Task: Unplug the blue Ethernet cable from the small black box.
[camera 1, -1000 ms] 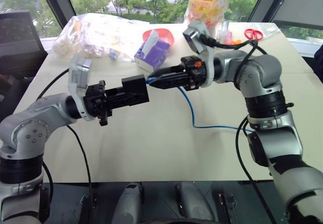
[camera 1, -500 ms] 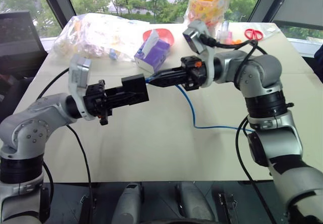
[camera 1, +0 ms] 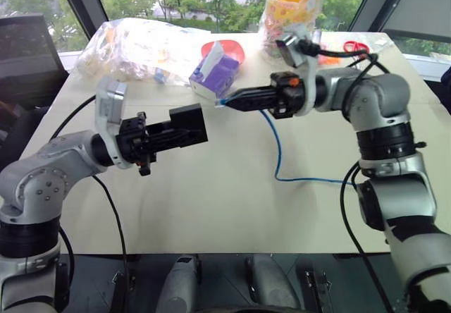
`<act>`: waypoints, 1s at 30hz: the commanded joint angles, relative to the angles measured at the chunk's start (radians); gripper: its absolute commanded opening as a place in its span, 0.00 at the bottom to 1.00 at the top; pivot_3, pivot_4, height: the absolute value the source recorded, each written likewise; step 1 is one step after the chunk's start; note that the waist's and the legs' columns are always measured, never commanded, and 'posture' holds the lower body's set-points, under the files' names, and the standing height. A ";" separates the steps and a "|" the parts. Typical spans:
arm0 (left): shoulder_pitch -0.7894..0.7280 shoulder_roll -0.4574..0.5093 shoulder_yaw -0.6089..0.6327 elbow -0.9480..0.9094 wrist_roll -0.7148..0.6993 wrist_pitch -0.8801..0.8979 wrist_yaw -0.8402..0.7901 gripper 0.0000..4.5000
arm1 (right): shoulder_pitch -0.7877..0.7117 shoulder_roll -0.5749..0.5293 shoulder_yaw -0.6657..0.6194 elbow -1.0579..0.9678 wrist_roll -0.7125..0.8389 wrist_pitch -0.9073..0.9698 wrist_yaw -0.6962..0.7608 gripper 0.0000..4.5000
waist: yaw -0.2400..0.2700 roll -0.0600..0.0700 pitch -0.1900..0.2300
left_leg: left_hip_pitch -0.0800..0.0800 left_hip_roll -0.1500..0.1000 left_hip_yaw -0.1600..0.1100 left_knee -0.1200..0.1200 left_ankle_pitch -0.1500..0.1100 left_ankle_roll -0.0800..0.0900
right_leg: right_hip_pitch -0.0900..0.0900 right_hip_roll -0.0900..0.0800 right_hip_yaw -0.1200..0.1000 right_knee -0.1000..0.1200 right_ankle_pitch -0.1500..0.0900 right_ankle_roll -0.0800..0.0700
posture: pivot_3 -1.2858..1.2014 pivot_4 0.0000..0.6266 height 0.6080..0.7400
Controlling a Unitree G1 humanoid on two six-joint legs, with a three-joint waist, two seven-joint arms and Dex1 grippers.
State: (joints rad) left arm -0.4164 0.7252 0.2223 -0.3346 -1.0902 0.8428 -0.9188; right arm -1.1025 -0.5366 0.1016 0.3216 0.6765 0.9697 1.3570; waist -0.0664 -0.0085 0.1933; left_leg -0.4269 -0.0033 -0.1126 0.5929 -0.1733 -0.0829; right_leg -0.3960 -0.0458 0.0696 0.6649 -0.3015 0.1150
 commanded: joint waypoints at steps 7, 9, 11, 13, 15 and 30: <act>0.026 -0.006 -0.012 0.023 0.161 -0.127 0.025 0.11 | -0.002 -0.035 0.026 0.169 -0.218 -0.264 -0.051 0.01 | -0.002 0.000 0.000 | 0.000 0.000 0.000 0.000 0.000 0.000 | 0.000 0.000 0.000 0.000 0.000 0.000 | 0.52 0.24 1.00; 0.016 -0.039 -0.050 0.048 0.208 -0.155 0.037 0.11 | 0.020 0.003 0.043 0.235 -0.308 -0.385 -0.149 0.01 | -0.001 0.000 0.000 | 0.000 0.000 0.000 0.000 0.000 0.000 | 0.000 0.000 0.000 0.000 0.000 0.000 | 0.52 0.24 1.00; 0.000 -0.077 -0.080 0.076 0.243 -0.179 0.044 0.11 | 0.025 0.058 0.044 0.332 -0.383 -0.477 -0.278 0.01 | -0.001 0.000 0.000 | 0.001 0.000 0.001 0.000 0.000 0.000 | 0.001 0.000 0.000 0.000 0.000 0.000 | 0.52 0.24 1.00; -0.020 -0.112 -0.105 0.106 0.269 -0.194 0.042 0.11 | 0.022 0.113 0.027 0.452 -0.435 -0.550 -0.399 0.01 | -0.002 0.000 0.000 | 0.000 0.000 0.001 0.000 0.000 0.000 | 0.000 0.000 0.000 0.000 0.000 0.000 | 0.52 0.24 1.00; -0.033 -0.137 -0.128 0.132 0.298 -0.210 0.036 0.11 | 0.014 0.153 0.006 0.561 -0.474 -0.635 -0.507 0.01 | -0.001 0.000 0.000 | 0.000 0.000 0.001 0.000 0.000 0.000 | 0.000 0.000 0.000 0.000 0.000 0.000 | 0.52 0.24 1.00; -0.017 -0.210 -0.208 0.192 0.426 -0.293 -0.007 0.11 | -0.021 0.190 -0.076 0.813 -0.555 -0.806 -0.604 0.83 | -0.004 0.000 0.000 | 0.001 0.000 0.000 -0.001 0.000 0.000 | 0.000 0.000 0.000 0.001 0.000 0.000 | 0.52 0.24 1.00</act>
State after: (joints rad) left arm -0.4358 0.5150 0.0130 -0.1353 -0.6803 0.5839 -0.9151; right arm -1.1028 -0.3309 0.0481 1.1609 0.1230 0.1681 0.7273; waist -0.0699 -0.0088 0.1932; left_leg -0.4262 -0.0038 -0.1123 0.5918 -0.1731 -0.0831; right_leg -0.3958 -0.0456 0.0701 0.6664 -0.3012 0.1151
